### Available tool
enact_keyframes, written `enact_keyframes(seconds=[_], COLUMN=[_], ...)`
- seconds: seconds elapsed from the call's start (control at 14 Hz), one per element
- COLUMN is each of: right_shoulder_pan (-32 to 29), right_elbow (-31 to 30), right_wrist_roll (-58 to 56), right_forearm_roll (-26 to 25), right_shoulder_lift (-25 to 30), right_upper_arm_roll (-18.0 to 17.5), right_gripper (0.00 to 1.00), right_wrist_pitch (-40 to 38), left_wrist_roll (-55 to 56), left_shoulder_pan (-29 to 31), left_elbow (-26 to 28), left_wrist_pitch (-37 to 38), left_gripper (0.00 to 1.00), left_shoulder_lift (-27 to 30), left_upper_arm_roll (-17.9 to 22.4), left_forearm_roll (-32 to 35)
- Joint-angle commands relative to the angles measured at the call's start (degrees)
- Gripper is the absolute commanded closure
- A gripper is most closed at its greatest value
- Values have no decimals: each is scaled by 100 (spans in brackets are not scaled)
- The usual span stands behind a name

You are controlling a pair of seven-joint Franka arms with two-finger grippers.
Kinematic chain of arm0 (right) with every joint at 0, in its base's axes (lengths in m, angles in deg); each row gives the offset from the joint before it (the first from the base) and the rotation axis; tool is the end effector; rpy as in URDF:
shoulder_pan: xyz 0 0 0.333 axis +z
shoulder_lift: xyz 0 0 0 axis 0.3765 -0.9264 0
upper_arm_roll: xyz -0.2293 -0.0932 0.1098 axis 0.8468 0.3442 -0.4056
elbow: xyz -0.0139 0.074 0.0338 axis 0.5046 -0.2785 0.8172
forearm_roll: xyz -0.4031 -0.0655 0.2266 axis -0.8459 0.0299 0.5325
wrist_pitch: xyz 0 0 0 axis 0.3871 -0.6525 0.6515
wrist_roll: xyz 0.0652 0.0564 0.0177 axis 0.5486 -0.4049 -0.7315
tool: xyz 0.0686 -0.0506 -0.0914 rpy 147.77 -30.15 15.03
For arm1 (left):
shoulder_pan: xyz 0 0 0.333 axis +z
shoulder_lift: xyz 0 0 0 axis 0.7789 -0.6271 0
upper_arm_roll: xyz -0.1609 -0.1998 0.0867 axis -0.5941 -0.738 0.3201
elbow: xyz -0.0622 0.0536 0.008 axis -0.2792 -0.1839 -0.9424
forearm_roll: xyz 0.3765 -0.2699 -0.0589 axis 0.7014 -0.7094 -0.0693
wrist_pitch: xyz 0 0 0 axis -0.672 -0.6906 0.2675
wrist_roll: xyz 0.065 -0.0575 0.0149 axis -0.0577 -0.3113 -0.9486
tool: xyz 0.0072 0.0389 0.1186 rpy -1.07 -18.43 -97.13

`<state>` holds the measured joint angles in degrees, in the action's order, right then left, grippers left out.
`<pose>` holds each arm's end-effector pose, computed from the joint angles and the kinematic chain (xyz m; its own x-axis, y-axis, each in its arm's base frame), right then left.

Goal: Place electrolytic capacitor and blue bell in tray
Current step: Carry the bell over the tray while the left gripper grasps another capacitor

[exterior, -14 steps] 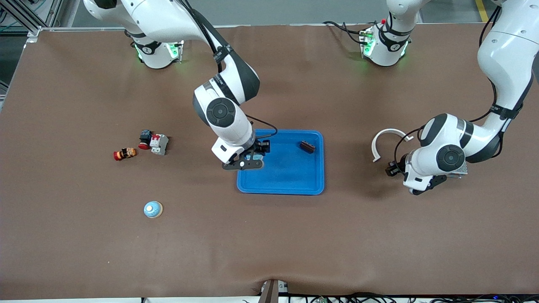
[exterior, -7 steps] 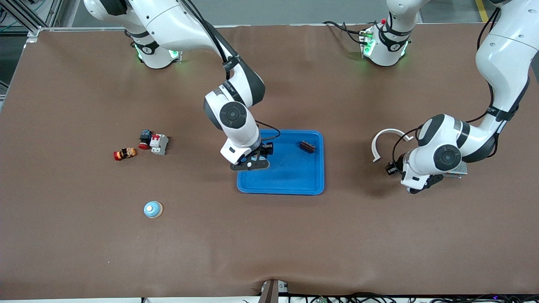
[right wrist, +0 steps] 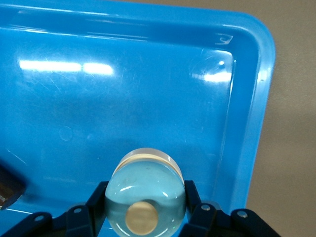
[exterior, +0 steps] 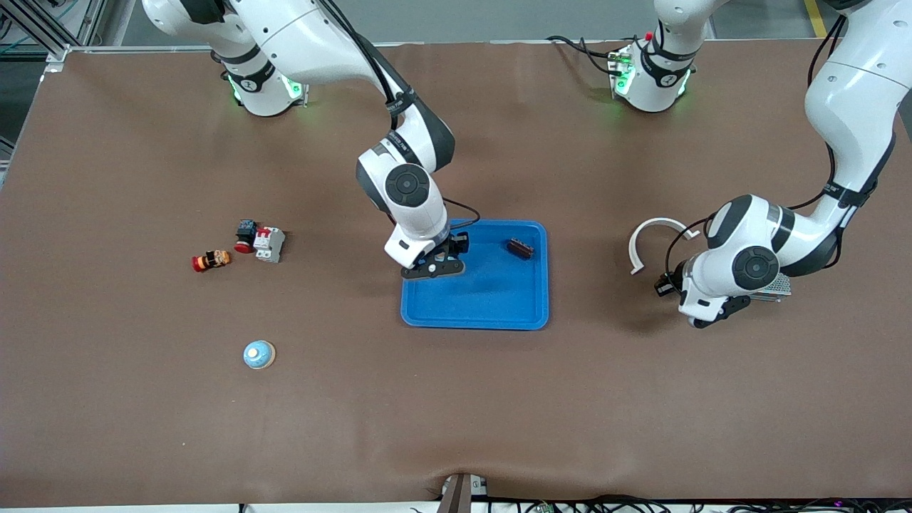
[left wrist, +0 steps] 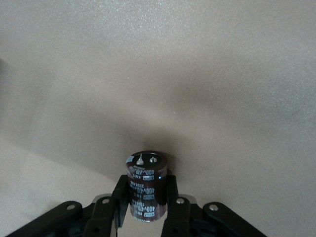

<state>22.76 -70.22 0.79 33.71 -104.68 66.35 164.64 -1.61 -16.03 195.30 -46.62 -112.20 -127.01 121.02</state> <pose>0.5368 0.4899 0.1301 0.9957 0.0924 -0.0022 0.0917 -0.9907 -0.1001 0.6076 -0.0905 0.0750 0.8803 0.4384 -0.1814 0.4171 -0.8973 -0.1446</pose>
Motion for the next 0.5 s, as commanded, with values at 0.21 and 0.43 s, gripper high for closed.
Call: enact_keyframes(seconds=[0.21,0.43], right_shoulder_pan=[118,144], right_elbow=[-209,-209], right_wrist_roll=[145,145], right_forearm_roll=[-88,-123], right_shoulder_lift=[-86,-182], right_upper_arm_roll=[72,72], right_gripper=[37,37], right_wrist_pitch=[391,514], left_wrist_roll=[110,303], left_shoulder_pan=[-42,-68], left_elbow=[-317,-722], left_wrist_pitch=[396,872], left_gripper=[100,100], left_shoulder_lift=[184,176], left_upper_arm_roll=[-334,-695], left_forearm_roll=[37,-120])
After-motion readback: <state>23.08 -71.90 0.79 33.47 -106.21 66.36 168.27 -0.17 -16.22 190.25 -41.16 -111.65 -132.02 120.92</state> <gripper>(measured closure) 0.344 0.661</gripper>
